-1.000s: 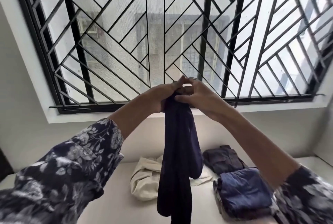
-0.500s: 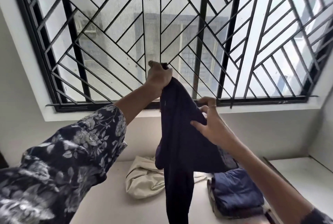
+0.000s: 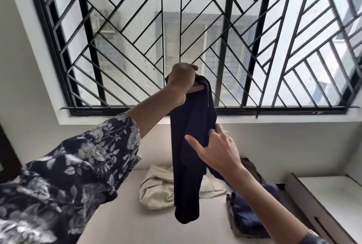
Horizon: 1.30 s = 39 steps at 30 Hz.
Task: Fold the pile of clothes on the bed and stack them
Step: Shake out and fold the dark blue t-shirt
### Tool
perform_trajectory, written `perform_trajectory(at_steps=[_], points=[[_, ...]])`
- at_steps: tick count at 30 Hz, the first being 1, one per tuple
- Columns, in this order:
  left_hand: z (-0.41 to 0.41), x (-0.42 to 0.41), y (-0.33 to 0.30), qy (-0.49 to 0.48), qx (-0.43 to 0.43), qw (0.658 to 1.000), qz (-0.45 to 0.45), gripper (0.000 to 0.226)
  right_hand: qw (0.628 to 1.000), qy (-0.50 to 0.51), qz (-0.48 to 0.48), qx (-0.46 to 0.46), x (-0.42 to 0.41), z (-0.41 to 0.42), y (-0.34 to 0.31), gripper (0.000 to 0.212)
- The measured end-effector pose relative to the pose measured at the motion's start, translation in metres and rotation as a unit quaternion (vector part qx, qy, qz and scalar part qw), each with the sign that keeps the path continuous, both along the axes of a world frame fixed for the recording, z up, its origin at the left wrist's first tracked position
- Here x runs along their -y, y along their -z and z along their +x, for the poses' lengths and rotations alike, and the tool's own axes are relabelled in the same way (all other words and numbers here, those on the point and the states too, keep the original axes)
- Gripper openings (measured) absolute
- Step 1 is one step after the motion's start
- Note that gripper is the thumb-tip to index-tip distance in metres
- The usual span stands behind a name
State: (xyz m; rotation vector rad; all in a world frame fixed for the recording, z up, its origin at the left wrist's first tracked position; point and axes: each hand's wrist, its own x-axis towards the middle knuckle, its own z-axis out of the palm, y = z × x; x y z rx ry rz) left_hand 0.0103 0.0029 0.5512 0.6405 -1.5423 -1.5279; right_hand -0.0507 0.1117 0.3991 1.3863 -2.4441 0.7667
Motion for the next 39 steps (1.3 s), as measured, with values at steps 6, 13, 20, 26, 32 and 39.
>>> perform_trajectory(at_steps=[6,13,20,26,32,39], points=[[0.017,0.012,0.001,-0.028,0.030,0.999,-0.016,0.026,0.999,-0.010,0.018,-0.047,0.023,-0.001,-0.002,0.052],[0.091,0.068,0.019,-0.005,0.220,0.972,-0.078,0.024,0.992,-0.103,-0.005,0.071,0.015,-0.048,-0.039,0.027],[0.132,0.089,0.043,-0.063,0.503,0.773,-0.381,0.013,0.952,-0.222,0.080,0.192,0.030,-0.079,-0.063,0.018],[0.173,0.091,0.064,-0.090,0.514,0.753,-0.400,0.015,0.910,-0.316,0.044,0.266,0.025,-0.073,-0.057,0.021],[0.212,0.074,0.086,0.051,0.326,0.915,-0.234,0.007,0.847,-0.364,0.124,0.368,0.015,-0.082,-0.040,0.023],[0.198,0.139,0.172,0.066,0.391,0.910,-0.124,0.023,0.908,-0.275,0.267,0.168,0.096,-0.090,0.043,0.030]])
